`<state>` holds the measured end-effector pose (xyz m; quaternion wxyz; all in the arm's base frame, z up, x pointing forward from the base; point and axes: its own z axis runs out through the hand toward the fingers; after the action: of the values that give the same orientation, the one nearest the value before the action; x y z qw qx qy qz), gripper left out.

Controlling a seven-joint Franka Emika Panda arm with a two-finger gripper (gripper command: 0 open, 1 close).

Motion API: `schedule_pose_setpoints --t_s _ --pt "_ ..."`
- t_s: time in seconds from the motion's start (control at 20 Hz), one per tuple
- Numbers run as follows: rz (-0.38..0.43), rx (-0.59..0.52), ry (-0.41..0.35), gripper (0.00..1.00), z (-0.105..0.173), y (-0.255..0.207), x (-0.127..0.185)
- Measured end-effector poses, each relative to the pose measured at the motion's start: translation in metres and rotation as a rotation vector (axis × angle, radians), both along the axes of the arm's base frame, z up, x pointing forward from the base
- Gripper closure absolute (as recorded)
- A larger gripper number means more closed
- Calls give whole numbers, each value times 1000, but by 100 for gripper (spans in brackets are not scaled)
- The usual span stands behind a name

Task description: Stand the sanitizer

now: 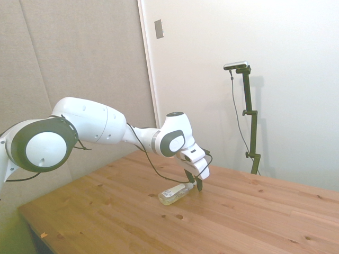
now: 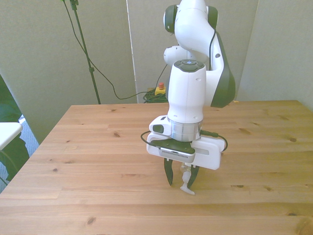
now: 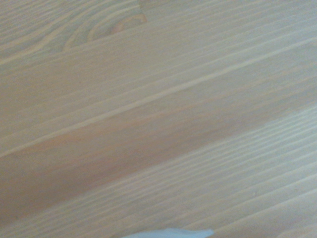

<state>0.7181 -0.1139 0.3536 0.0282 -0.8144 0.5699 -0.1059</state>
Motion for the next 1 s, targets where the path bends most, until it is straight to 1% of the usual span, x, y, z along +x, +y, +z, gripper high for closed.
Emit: schedule_pose_setpoints --t_s 0.4,0.55,0.65,0.75,1.0 --pt "-4 9 7 100 2 2 1" --pt "-9 14 -4 100 8 4 1" --pt "-9 11 -39 100 21 8 -2" --pt "-3 1 -82 100 40 15 -11" --pt "12 -56 -195 100 93 42 -57"
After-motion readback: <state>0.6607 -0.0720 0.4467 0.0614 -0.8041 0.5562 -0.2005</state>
